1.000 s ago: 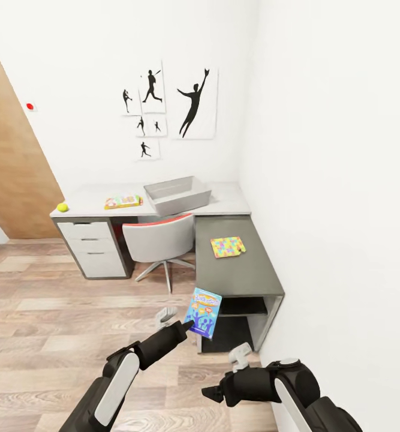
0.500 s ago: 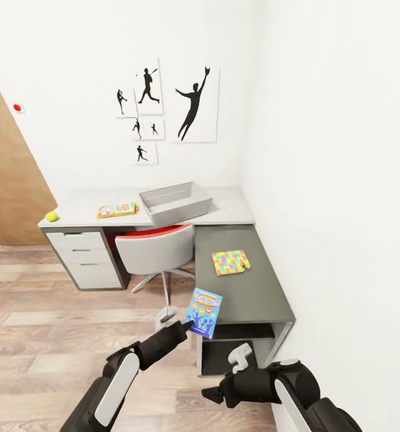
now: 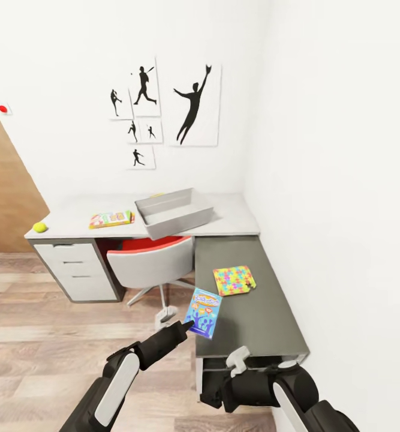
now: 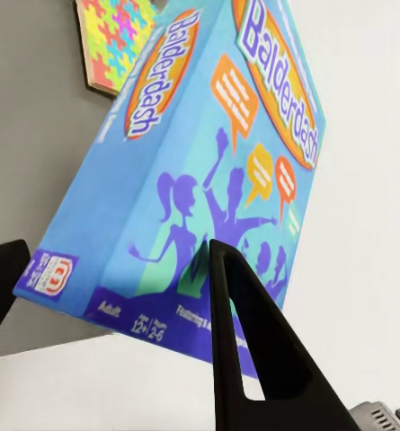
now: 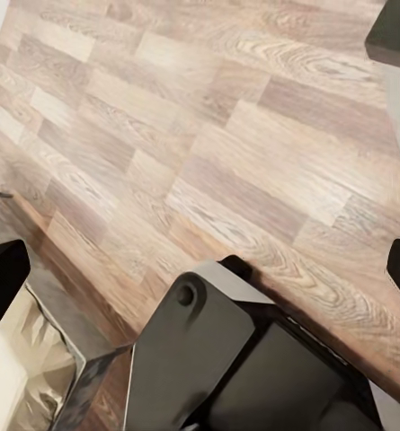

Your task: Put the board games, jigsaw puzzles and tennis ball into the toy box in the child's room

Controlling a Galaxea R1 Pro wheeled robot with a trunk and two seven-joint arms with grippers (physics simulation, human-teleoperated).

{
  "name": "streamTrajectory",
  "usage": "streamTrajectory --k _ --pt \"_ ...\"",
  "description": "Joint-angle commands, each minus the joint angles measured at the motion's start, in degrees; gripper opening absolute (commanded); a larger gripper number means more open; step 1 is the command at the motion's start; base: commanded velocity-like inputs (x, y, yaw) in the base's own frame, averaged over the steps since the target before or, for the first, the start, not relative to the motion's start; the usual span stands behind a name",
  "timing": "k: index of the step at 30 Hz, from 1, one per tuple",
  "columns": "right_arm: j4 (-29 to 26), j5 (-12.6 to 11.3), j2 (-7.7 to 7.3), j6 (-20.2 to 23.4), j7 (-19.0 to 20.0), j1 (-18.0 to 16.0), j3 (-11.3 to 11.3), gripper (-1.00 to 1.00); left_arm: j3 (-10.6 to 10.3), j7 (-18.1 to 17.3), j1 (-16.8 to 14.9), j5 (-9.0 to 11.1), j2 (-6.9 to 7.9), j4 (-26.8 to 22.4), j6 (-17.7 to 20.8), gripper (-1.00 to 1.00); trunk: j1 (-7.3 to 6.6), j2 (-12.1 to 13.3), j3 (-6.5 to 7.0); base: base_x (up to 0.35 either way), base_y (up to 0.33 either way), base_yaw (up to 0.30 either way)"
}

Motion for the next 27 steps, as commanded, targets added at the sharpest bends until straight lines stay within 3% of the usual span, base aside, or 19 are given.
streamTrajectory --k 1,10,27 --pt "-0.05 -0.16 -0.05 0.26 -0.04 -0.05 0.17 1.00 0.06 -0.04 -0.04 0.57 -0.02 -0.04 0.40 -1.00 0.06 -0.11 -0.11 0.216 0.000 0.063" --pt "-0.06 -0.13 -0.06 0.22 -0.14 -0.06 0.54 1.00 0.06 -0.04 -0.04 0.55 -0.02 0.03 0.40 -1.00 0.06 -0.11 -0.11 0.090 0.000 0.189" --pt "-0.06 0.09 -0.07 0.29 -0.25 -0.12 0.54 1.00 0.06 -0.04 -0.04 0.54 -0.11 0.17 0.47 -1.00 0.06 -0.11 -0.11 0.008 0.000 0.283"
